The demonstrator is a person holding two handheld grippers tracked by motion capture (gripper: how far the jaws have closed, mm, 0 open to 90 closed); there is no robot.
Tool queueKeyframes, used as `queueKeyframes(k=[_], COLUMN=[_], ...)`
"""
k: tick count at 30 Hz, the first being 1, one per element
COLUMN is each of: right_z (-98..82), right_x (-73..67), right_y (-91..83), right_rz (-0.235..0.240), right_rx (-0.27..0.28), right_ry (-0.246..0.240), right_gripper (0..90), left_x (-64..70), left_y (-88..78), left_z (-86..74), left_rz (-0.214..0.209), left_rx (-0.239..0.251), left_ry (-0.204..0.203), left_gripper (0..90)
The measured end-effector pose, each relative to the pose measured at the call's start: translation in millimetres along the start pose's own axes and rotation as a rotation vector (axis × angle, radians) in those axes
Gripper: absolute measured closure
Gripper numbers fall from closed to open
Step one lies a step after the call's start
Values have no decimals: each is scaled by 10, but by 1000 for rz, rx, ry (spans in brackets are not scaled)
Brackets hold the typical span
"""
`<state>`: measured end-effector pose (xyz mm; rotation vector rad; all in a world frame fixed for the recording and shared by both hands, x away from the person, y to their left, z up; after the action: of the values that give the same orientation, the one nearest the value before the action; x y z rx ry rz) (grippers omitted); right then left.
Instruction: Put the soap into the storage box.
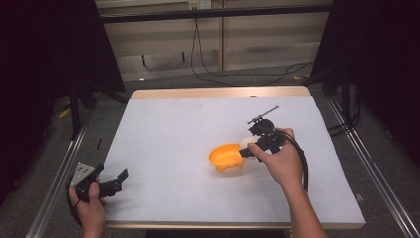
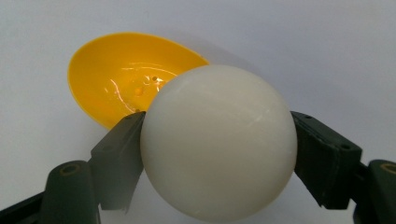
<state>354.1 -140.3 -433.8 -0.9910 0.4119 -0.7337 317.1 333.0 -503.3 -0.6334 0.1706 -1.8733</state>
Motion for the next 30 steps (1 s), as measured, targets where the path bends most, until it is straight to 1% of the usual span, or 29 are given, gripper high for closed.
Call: queueKeyframes(k=[5, 7, 11, 20, 25, 30], right_z=[44, 63, 101, 186, 248, 301], right_x=[-33, -52, -74, -150, -210, -261], right_y=[23, 37, 68, 126, 165, 230], right_rz=[3, 1, -14, -1, 10, 10], right_rx=[-1, -1, 5, 17, 14, 8], right_ry=[-6, -1, -1, 3, -5, -7], right_gripper=[238, 237, 237, 237, 237, 237], left_x=[1, 1, -3, -3, -3, -2], left_y=[2, 2, 1, 2, 3, 3], left_z=[0, 0, 1, 2, 1, 1], left_rz=[0, 0, 2, 2, 2, -2], left_rx=[-1, -1, -1, -2, -3, -3], left_ry=[-1, -1, 3, 1, 1, -4], left_gripper=[11, 11, 11, 11, 11, 11])
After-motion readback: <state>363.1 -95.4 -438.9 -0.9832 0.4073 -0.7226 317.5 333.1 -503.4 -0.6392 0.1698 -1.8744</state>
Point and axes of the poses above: each handheld gripper's, and its own axes: y roughly forward along the jaws, z roughly out of its top, x roughly to its right, the point moved 5 cm from there along y, roughly forward along the jaws, and after that the axes turned 15 degrees about -y, right-handed, at the moved point
